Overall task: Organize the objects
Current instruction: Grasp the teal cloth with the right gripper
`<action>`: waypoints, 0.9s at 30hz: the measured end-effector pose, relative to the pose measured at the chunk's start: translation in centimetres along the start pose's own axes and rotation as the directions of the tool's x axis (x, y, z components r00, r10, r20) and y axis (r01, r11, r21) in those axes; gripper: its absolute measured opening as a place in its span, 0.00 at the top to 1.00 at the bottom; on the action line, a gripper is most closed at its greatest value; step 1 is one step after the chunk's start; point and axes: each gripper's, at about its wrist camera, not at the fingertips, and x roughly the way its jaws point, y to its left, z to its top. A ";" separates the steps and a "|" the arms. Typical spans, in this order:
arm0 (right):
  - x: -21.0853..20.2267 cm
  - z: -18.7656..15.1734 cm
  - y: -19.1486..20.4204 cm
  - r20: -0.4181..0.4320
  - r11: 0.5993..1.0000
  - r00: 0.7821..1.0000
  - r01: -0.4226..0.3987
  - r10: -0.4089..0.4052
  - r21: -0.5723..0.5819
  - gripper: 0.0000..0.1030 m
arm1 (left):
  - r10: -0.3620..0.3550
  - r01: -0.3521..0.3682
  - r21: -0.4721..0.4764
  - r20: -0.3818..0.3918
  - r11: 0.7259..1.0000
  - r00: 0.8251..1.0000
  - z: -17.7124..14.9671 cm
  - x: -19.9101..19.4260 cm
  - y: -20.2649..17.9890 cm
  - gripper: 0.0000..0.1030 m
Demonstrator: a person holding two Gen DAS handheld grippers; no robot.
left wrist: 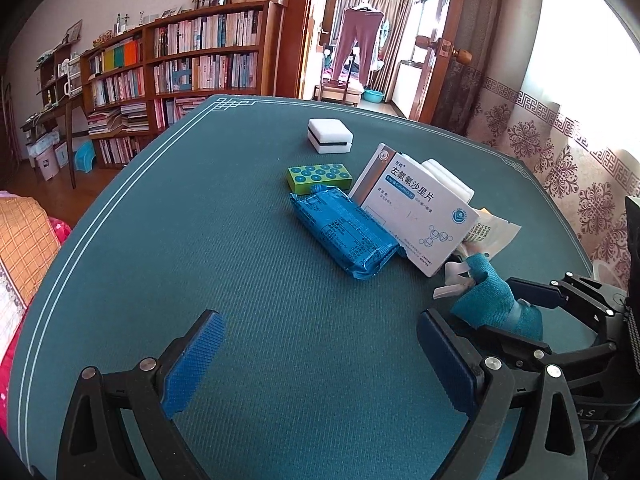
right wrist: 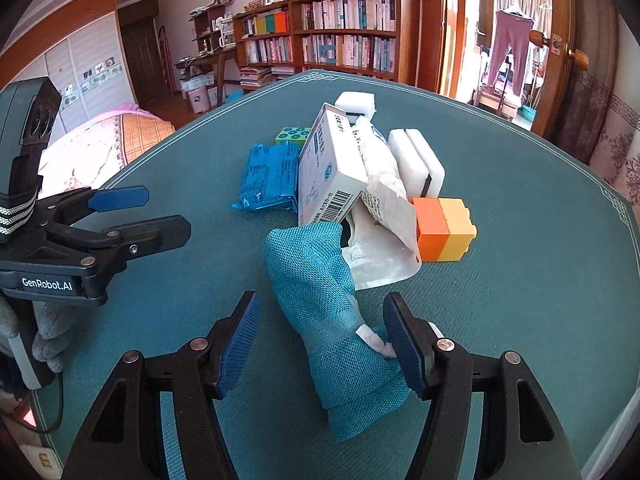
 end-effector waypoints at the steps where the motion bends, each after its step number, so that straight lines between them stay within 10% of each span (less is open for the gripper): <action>1: 0.1 -0.1 0.2 -0.003 1.000 1.000 0.011 -0.011 -0.013 0.37 | 0.001 -0.001 0.002 0.000 1.000 1.000 0.0 0.0 -0.1 0.04; 9: 1.4 -0.1 1.2 -0.017 0.991 0.993 0.118 -0.120 -0.067 0.44 | 0.006 -0.006 0.001 0.002 1.000 1.000 0.0 -0.1 0.0 0.04; 27: -3.4 -3.9 -0.2 0.027 0.990 0.998 0.052 -0.056 0.131 0.63 | 0.039 -0.039 0.021 -0.012 0.999 0.999 0.5 0.4 -0.6 0.04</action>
